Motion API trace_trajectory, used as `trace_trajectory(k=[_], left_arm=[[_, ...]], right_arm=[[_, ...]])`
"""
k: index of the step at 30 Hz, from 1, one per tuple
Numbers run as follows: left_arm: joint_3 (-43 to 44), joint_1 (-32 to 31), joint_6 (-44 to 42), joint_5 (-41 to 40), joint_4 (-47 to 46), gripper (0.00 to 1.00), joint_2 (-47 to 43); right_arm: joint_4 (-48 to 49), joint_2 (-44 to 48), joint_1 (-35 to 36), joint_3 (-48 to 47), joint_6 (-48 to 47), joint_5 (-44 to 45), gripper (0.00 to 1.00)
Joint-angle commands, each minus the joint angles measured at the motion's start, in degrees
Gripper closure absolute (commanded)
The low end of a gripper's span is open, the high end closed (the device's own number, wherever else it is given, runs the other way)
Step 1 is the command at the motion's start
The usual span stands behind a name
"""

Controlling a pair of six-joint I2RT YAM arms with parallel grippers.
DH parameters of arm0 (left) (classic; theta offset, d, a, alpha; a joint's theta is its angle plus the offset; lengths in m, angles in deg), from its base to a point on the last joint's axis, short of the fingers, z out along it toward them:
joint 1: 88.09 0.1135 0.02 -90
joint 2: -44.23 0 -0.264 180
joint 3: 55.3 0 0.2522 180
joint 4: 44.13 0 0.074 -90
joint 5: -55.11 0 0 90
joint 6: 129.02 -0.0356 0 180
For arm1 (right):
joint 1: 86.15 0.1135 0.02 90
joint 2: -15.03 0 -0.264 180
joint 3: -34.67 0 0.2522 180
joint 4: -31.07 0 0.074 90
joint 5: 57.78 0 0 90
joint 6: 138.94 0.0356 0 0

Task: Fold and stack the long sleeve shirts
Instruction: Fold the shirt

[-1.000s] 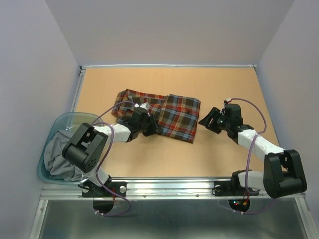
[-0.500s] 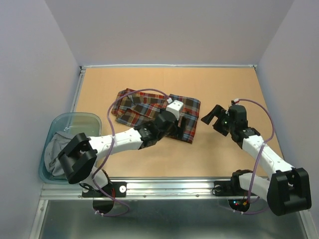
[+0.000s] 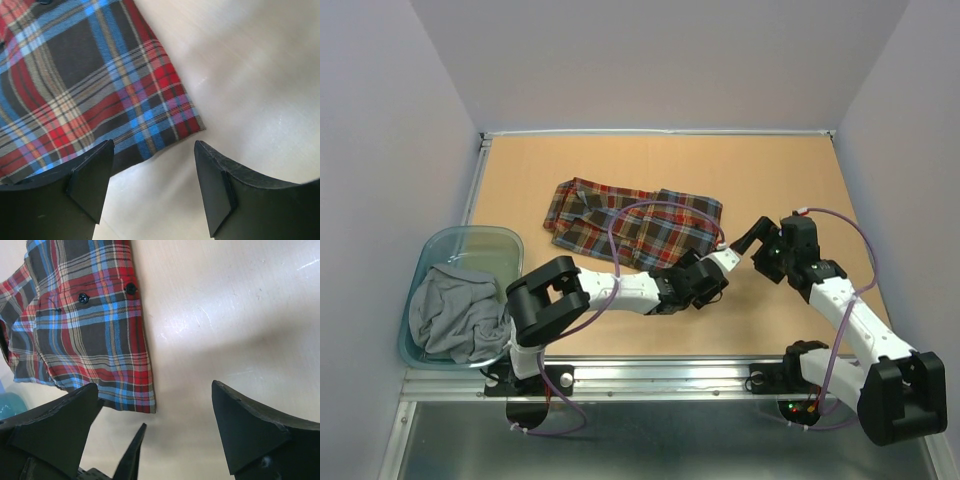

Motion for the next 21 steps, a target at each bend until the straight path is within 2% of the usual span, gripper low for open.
trace_trajectory(k=[1,6,12,19,21], left_arm=[[3.57,-1.95,-2.84,-2.70,-0.53,0.24,0.54],[4.27,-2.31,-2.13,-2.43,-0.53,0.25,3.35],[4.71,-2.31,-1.87,-6.13,-0.53,0.34,7.83],[4.28,-2.22,1.29,-7.45,-0.70,0.62,9.34],[3.66,-2.22,2.43,-7.10,-1.31,0.80,8.46]], right_arm=[[-1.29,2.03,0.09,-1.60,1.55,2.14,0.00],[-1.55,2.30,0.00,-0.80,1.90,1.97,0.00],[-1.47,1.94,0.09,-0.28,2.87,1.35,0.00],[-1.20,0.89,0.09,-0.10,3.92,0.56,0.00],[-0.94,0.28,0.09,-0.19,4.10,-0.05,0.00]])
